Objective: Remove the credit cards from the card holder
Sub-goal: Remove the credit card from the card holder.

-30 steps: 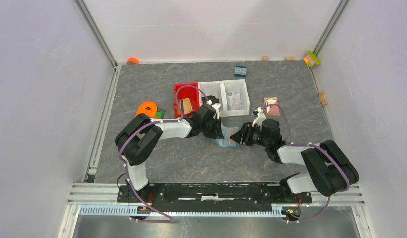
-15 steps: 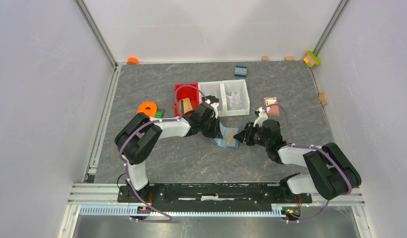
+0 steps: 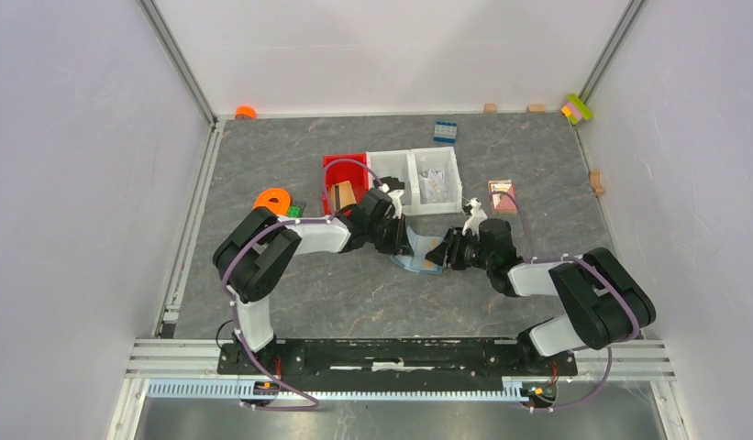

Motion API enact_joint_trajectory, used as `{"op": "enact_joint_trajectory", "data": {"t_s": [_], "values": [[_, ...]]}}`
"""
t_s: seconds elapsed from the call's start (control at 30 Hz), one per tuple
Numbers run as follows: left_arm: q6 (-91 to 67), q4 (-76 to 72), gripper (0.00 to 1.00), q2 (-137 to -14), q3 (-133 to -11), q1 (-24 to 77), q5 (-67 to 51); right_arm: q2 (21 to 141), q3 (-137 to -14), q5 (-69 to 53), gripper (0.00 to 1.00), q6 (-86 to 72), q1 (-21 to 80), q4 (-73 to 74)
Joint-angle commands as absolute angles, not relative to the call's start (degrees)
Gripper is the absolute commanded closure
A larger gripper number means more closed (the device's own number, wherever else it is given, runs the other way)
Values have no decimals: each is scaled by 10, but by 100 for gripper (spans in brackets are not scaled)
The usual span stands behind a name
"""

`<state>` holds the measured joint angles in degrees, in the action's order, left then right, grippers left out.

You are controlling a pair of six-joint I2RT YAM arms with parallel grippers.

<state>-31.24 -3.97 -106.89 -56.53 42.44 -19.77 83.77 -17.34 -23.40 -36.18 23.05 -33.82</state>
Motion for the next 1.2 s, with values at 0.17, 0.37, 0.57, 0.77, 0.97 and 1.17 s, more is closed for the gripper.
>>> {"op": "enact_joint_trajectory", "data": {"t_s": [0.17,0.37,0.57,0.77,0.97,1.17], "values": [[-317,-77,83,-1076,-564,440,-249,843,-190,-264,50,-361,244,-363],[-313,-82,41,-1045,-550,440,-238,827,-190,-234,64,-351,244,-335],[-304,-99,20,-1001,-525,440,-221,797,-186,-205,65,-336,244,-316],[-304,-109,6,-1003,-524,440,-239,807,-188,-228,65,-337,244,-331],[-304,-125,0,-988,-512,440,-245,796,-180,-240,60,-336,249,-354],[-307,-128,0,-996,-517,441,-255,796,-190,-236,63,-322,266,-346]]}}
